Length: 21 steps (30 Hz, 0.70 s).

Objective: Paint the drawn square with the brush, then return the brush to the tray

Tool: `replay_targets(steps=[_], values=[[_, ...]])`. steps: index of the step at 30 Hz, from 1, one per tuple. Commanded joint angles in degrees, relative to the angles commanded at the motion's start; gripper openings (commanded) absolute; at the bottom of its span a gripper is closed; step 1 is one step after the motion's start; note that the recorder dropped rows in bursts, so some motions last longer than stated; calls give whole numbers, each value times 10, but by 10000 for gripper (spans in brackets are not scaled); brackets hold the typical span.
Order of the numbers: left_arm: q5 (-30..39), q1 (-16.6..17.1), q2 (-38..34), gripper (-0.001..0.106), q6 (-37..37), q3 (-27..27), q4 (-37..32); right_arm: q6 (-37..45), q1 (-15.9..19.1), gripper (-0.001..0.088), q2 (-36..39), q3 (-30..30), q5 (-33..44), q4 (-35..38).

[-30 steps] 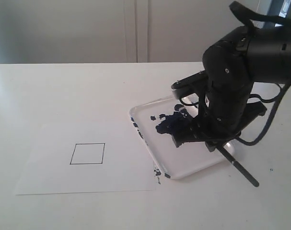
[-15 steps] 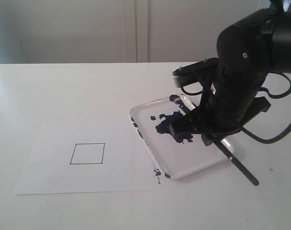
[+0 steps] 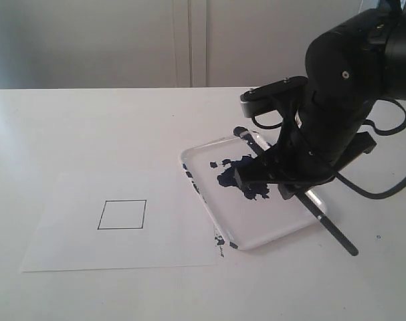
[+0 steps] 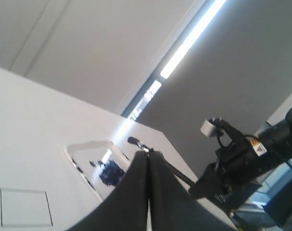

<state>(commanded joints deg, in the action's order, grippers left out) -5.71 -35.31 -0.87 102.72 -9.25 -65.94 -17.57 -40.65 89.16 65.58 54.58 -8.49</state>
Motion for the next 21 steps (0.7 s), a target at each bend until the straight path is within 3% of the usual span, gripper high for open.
replay_targets(steps=[6, 11, 18, 21], values=[[36, 0, -123, 0, -13, -47, -14, 10, -1, 0, 0, 0, -11, 14], [118, 0, -282, 0, -13, -67, -26, 10, -16, 0, 0, 0, -11, 11], [126, 0, -524, 0, -8, -74, 27, 11, -69, 0, 0, 0, -26, 11], [126, 0, -606, 0, -8, -114, 27, 11, -92, 0, 0, 0, -24, 12]])
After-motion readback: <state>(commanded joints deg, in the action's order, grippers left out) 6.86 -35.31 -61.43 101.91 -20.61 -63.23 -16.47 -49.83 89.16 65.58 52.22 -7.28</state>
